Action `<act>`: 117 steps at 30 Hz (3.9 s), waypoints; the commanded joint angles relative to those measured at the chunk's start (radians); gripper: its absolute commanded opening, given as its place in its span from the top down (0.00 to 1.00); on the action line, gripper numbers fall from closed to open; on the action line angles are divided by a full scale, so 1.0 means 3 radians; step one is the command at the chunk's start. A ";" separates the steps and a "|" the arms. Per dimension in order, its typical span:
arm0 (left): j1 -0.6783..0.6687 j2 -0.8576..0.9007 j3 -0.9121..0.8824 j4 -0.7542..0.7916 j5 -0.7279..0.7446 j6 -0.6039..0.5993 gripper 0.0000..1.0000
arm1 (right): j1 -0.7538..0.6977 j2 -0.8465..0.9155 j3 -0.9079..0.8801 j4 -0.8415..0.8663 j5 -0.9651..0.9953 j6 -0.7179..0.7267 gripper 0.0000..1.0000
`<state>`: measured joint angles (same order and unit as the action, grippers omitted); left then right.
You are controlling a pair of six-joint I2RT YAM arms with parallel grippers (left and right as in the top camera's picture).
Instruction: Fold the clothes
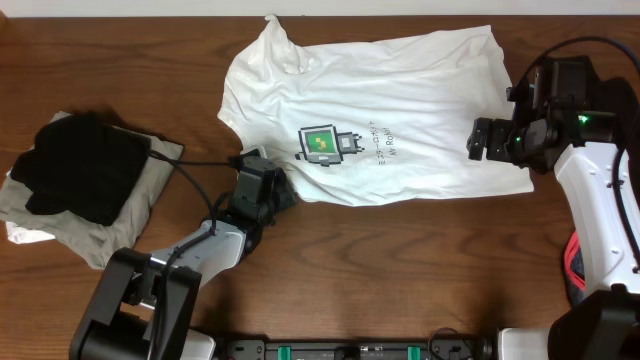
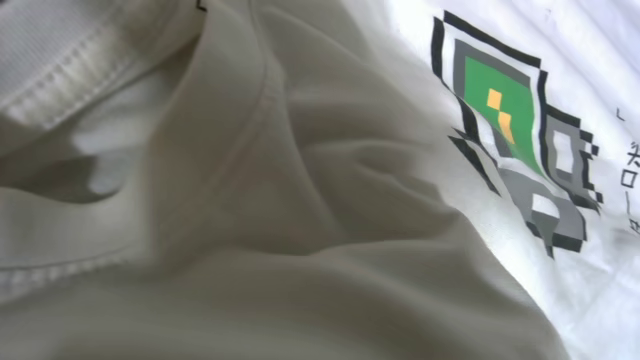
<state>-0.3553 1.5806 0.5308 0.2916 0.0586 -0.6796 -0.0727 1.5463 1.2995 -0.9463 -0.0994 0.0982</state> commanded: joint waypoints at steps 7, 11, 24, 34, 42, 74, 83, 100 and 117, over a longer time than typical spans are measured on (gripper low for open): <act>0.0011 0.0108 0.0052 -0.0010 -0.0238 0.0071 0.68 | 0.0004 0.0009 -0.0019 0.0009 0.0019 -0.0033 0.01; 0.0011 0.0371 0.0060 0.0120 -0.0235 0.0070 0.67 | 0.0004 0.0009 -0.0019 0.0019 0.0019 -0.0032 0.01; 0.0008 0.0679 0.0127 0.0103 -0.0146 0.0070 0.81 | 0.0004 0.0009 -0.0019 0.0037 0.0019 -0.0032 0.01; 0.0011 0.0496 0.0127 -0.0439 0.0193 0.0084 0.94 | 0.0004 0.0009 -0.0019 0.0036 0.0019 -0.0032 0.01; 0.0011 -0.1105 0.0127 -0.2249 0.0273 0.0173 0.94 | 0.0003 0.0009 -0.0019 0.0008 0.0022 -0.0033 0.01; 0.0011 -0.1898 0.0127 -0.3375 -0.0599 0.0184 0.94 | -0.0014 0.0010 -0.1233 0.0299 0.0635 0.0675 0.01; 0.0011 -0.1896 0.0127 -0.3352 -0.0599 0.0184 0.94 | -0.0086 0.0010 -0.1775 0.0891 0.0556 0.0707 0.01; 0.0011 -0.1896 0.0127 -0.3357 -0.0596 0.0183 0.89 | -0.0109 0.0010 -0.2049 0.1447 0.0455 0.0696 0.67; 0.0010 -0.1896 0.0123 -0.3765 0.0515 0.0182 0.40 | -0.0109 0.0010 -0.2049 0.1433 0.0455 0.0694 0.99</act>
<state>-0.3542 1.0100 0.5667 -0.8265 0.0563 -0.6281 -0.0803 1.5440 0.7036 -0.5079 0.0284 0.3050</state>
